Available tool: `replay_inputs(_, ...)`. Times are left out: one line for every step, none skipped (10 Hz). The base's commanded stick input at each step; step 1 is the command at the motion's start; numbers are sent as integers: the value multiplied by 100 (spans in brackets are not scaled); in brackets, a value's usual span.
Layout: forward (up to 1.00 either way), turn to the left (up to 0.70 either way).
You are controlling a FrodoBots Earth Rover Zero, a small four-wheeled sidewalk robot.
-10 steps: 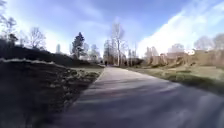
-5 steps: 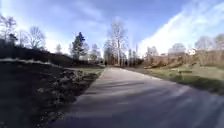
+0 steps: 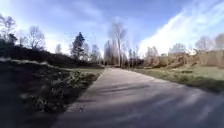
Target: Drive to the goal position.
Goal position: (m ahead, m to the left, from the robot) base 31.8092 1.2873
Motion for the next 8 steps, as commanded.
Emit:
replay_inputs(100,0)
replay_inputs(100,0)
replay_inputs(100,0)
replay_inputs(100,0)
replay_inputs(100,0)
replay_inputs(100,0)
replay_inputs(100,0)
replay_inputs(100,0)
